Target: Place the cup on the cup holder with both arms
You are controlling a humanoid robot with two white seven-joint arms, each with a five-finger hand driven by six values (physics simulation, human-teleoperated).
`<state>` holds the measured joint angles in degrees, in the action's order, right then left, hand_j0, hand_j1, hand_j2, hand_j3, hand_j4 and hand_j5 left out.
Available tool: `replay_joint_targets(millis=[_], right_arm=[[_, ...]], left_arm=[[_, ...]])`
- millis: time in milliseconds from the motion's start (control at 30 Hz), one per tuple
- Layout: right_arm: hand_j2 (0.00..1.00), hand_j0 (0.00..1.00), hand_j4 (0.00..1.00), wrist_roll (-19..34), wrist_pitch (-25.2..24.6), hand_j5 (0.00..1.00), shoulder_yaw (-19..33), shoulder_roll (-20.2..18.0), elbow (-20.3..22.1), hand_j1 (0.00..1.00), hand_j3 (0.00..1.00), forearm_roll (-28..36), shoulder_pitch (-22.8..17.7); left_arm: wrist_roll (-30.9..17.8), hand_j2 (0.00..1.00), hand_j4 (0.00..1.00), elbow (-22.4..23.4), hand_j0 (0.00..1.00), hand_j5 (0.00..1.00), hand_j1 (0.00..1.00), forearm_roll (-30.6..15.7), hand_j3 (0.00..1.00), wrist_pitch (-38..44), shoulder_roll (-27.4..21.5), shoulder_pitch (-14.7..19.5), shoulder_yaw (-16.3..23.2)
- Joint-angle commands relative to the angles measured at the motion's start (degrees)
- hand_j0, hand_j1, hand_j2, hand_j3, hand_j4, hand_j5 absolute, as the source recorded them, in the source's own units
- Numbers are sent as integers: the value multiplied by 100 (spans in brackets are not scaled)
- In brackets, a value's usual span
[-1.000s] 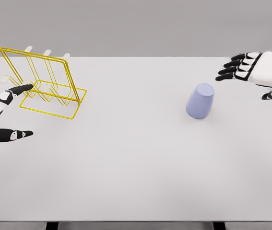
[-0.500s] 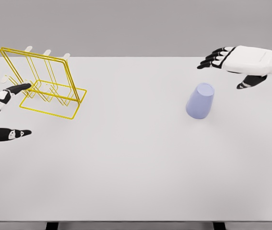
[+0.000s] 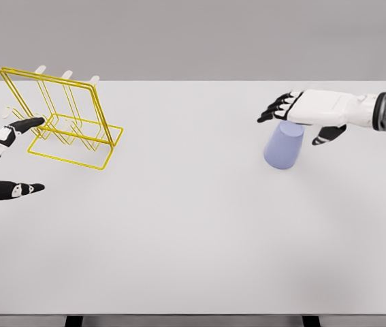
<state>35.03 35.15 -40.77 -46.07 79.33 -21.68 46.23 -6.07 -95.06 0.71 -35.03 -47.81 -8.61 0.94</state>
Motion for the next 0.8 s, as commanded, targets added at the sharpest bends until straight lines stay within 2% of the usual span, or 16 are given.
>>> replay_joint_targets(millis=[0, 133, 700, 767], right_arm=[[100, 100, 100, -3, -15, 100, -98, 2, -41, 100, 100, 23, 0], [100, 100, 100, -3, -15, 100, -98, -7, -181, 100, 100, 23, 26], [100, 100, 100, -3, -15, 100, -300, -42, -190, 100, 100, 23, 79], [100, 100, 100, -3, -15, 100, -327, -42, -304, 100, 100, 23, 79]], left_arm=[[-78, 100, 100, -39, 100, 100, 100, -45, 100, 3, -9, 0, -6], [-87, 100, 100, -30, 100, 100, 100, -53, 100, 3, 0, -9, -6], [-78, 100, 100, -39, 100, 100, 100, -80, 100, 3, 9, -18, -6], [-78, 100, 100, -39, 100, 100, 100, -80, 100, 3, 9, -18, -6]])
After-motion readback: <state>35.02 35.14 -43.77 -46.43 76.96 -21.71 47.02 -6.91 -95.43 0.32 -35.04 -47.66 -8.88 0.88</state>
